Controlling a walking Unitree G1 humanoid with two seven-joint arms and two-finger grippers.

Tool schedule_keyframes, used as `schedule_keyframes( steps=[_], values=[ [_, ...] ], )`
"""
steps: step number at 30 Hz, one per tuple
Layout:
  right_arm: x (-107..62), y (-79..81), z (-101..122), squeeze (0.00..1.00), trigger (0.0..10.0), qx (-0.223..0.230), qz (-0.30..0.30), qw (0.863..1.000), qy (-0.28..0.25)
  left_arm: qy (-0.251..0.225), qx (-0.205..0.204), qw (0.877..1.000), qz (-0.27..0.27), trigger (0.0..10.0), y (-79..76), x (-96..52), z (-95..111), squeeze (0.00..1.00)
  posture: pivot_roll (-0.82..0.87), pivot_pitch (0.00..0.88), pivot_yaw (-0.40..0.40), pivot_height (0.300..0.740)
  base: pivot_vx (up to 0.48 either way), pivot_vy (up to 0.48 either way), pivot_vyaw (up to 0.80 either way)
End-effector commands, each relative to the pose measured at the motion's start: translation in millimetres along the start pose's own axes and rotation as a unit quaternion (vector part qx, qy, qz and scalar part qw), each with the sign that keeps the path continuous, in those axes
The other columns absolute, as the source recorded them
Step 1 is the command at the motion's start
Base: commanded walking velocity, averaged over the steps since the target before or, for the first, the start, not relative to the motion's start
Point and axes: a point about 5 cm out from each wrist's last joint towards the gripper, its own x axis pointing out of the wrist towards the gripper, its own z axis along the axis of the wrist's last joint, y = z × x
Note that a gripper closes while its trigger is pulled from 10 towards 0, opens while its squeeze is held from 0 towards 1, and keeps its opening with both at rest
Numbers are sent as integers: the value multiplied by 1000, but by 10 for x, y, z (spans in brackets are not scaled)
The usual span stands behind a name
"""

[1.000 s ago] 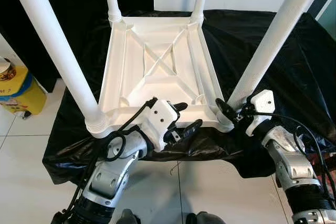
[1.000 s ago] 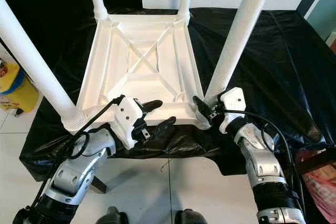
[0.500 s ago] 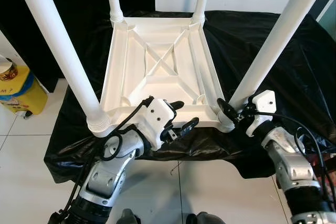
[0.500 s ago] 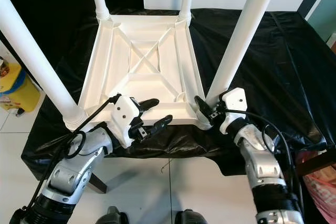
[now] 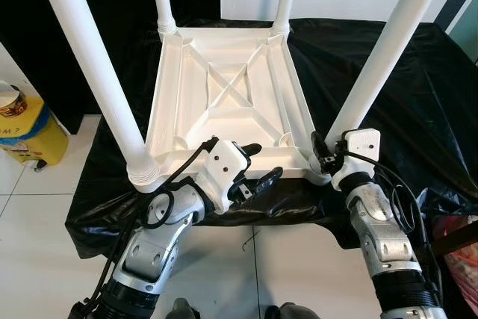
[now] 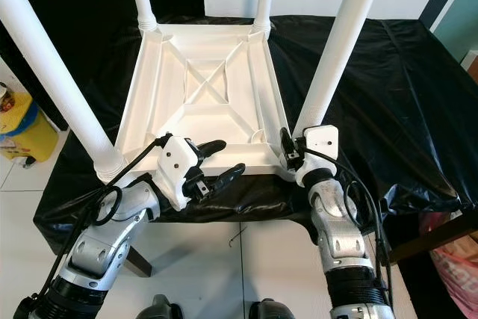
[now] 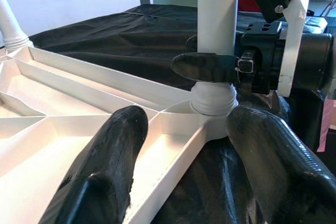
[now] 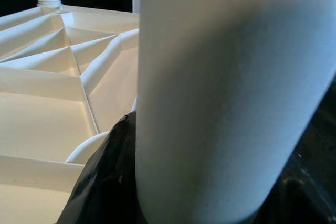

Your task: Building children table

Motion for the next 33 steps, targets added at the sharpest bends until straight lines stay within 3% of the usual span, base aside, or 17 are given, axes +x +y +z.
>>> schedule_keyframes(
  steps=[1, 3, 6, 22, 33],
  values=[
    [-71, -40, -190, 0, 10000, -8, -17, 999, 49, 4, -2, 1000, 2, 10000, -24, 16, -18, 0, 7, 97, -46, 740, 0, 0, 0],
    [-83, 39, -189, 0, 10000, -5, -84, 995, 53, 5, -1, 1000, -2, 10000, -29, 25, -26, 0, 7, 93, -47, 740, 0, 0, 0],
    [-81, 86, -173, 0, 10000, 0, -103, 993, 50, 5, -1, 1000, -1, 10000, -23, 25, -27, 0, 9, 94, -46, 740, 0, 0, 0],
    [-69, 168, -117, 0, 10000, 4, -111, 993, 44, 6, -1, 1000, 2, 10000, -8, 21, -38, 0, 6, 91, -58, 740, 0, 0, 0],
    [-105, 123, -89, 0, 10000, -4, -128, 991, 43, 2, -2, 1000, 0, 10000, -17, 38, -30, 0, -9, 85, -59, 740, 0, 0, 0]
  ],
)
